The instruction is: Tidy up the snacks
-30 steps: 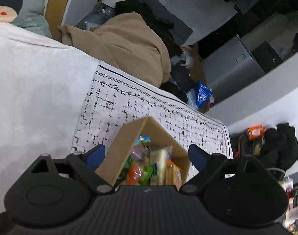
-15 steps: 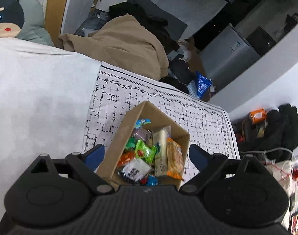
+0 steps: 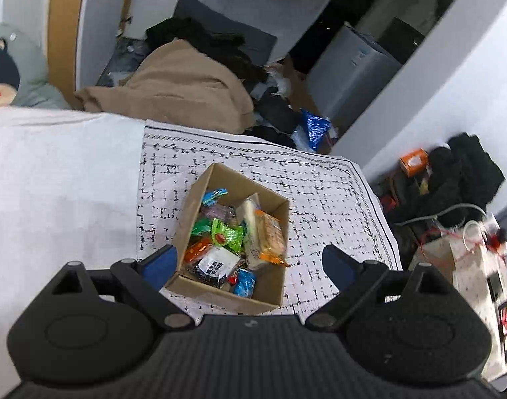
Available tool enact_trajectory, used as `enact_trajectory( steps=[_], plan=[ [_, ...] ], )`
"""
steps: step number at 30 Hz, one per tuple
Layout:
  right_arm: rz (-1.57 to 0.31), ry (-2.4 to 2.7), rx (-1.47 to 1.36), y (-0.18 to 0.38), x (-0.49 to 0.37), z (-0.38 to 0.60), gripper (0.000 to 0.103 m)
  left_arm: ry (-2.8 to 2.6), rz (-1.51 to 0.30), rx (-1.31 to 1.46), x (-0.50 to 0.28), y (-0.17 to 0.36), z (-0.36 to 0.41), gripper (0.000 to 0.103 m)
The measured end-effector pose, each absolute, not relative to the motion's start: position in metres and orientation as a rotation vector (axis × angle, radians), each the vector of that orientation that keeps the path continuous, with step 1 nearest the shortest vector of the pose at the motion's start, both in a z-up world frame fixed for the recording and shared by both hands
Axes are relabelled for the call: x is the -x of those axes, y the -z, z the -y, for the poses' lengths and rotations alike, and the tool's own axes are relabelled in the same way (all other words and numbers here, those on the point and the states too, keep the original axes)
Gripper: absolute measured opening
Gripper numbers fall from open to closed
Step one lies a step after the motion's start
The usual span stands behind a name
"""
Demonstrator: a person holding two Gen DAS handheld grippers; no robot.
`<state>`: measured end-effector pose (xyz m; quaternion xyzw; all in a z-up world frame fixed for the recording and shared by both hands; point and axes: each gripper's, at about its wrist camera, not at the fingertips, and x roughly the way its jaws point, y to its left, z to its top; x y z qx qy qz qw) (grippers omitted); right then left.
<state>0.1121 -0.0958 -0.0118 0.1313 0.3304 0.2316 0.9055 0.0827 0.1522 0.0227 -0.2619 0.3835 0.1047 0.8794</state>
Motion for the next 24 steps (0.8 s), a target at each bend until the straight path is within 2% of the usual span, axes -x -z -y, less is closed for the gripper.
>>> enact_trajectory(
  steps=[6, 11, 24],
  plan=[
    [-0.634, -0.461, -0.248, 0.001, -0.089, 0.113, 0.097, -0.202, -0.771, 0.464, -0.065, -0.040, -0.140, 0.099],
    [-0.624, -0.463, -0.258, -0.006, -0.073, 0.129, 0.103, -0.173, -0.749, 0.380, -0.047, -0.053, -0.127, 0.100],
    [-0.610, -0.433, -0.233, -0.013, -0.026, 0.162, 0.103, -0.132, -0.705, 0.268, 0.003, -0.058, -0.106, 0.103]
  ],
)
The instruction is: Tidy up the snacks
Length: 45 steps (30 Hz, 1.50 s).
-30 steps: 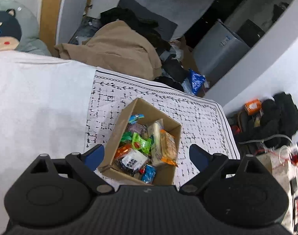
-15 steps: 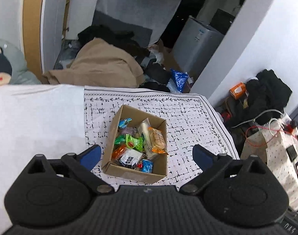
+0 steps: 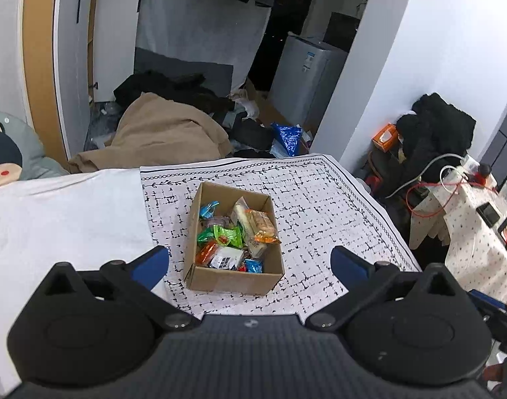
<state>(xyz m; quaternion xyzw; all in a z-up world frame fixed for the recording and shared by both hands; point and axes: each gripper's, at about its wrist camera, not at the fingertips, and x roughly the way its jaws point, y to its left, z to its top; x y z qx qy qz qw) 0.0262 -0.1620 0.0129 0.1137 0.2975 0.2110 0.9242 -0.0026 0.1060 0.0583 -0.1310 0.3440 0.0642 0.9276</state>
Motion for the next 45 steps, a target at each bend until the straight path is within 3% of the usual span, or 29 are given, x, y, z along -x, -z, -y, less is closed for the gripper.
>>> enact_trajectory(
  steps=[18, 45],
  plan=[
    [-0.608, -0.436, -0.191, -0.009, 0.003, 0.159, 0.103, -0.187, -0.670, 0.175, 0.050, -0.056, -0.126, 0.103],
    [-0.618, -0.422, -0.183, -0.007, 0.002, 0.157, 0.103, -0.151, -0.667, 0.131, 0.054, -0.052, -0.118, 0.103]
  ],
)
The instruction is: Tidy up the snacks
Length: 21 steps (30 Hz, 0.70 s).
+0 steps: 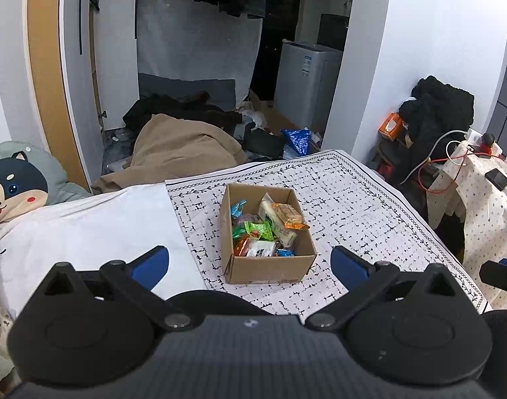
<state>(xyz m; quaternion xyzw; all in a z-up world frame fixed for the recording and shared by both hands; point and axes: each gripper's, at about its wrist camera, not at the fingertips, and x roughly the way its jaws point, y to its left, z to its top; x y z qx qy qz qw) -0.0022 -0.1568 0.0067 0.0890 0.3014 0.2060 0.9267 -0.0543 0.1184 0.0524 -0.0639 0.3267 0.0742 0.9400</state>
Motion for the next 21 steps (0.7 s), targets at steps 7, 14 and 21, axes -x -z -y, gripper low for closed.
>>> enact_trajectory(
  steps=[7, 14, 21],
  plan=[
    [-0.622, -0.422, -0.173, -0.0066, 0.0021, 0.1549, 0.103, -0.151, -0.668, 0.130, 0.0551, -0.0511, -0.1188, 0.103],
    [-0.618, -0.423, -0.168, -0.0080, 0.0024, 0.1527, 0.103, -0.151, -0.668, 0.129, 0.0553, -0.0504, -0.1202, 0.103],
    [-0.615, -0.421, -0.169, -0.0071, 0.0016, 0.1537, 0.103, -0.148, -0.672, 0.127, 0.0552, -0.0494, -0.1204, 0.103]
  ],
)
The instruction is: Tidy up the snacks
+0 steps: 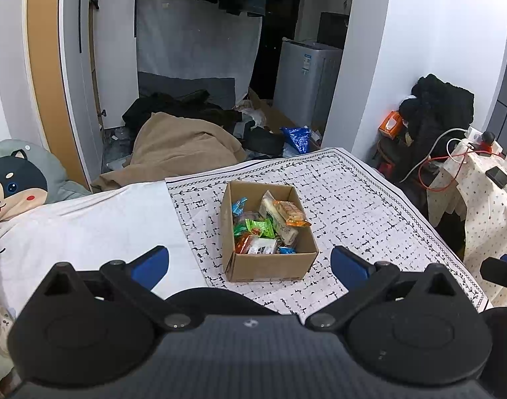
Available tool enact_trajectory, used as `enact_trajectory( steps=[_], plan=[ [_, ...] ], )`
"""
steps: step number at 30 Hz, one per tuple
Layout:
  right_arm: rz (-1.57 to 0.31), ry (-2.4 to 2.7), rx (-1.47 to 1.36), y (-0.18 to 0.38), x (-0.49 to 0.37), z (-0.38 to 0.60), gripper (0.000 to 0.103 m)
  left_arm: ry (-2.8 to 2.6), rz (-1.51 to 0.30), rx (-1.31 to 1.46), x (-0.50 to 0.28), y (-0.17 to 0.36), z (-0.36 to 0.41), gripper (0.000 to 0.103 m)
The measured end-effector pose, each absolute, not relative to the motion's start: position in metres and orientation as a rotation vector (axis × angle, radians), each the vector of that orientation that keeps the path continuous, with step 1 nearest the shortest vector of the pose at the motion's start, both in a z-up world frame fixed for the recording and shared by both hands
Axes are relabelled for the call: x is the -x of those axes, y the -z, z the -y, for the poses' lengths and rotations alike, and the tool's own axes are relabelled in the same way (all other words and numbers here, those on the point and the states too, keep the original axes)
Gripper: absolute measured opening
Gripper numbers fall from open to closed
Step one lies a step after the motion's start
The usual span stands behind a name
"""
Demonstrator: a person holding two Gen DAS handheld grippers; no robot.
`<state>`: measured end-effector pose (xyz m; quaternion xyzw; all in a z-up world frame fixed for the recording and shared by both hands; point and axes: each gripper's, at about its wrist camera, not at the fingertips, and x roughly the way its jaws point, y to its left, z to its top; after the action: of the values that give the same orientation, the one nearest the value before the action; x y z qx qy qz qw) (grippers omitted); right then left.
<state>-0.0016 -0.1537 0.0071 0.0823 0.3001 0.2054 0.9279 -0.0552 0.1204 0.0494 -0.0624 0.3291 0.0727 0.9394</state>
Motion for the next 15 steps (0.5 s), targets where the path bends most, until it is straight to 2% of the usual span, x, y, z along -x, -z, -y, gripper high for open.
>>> enact_trajectory(
  steps=[15],
  plan=[
    [-0.599, -0.417, -0.168, -0.0090, 0.0037, 0.1530, 0.103, -0.115, -0.647, 0.120, 0.0595, -0.0525, -0.1130, 0.103]
  ],
)
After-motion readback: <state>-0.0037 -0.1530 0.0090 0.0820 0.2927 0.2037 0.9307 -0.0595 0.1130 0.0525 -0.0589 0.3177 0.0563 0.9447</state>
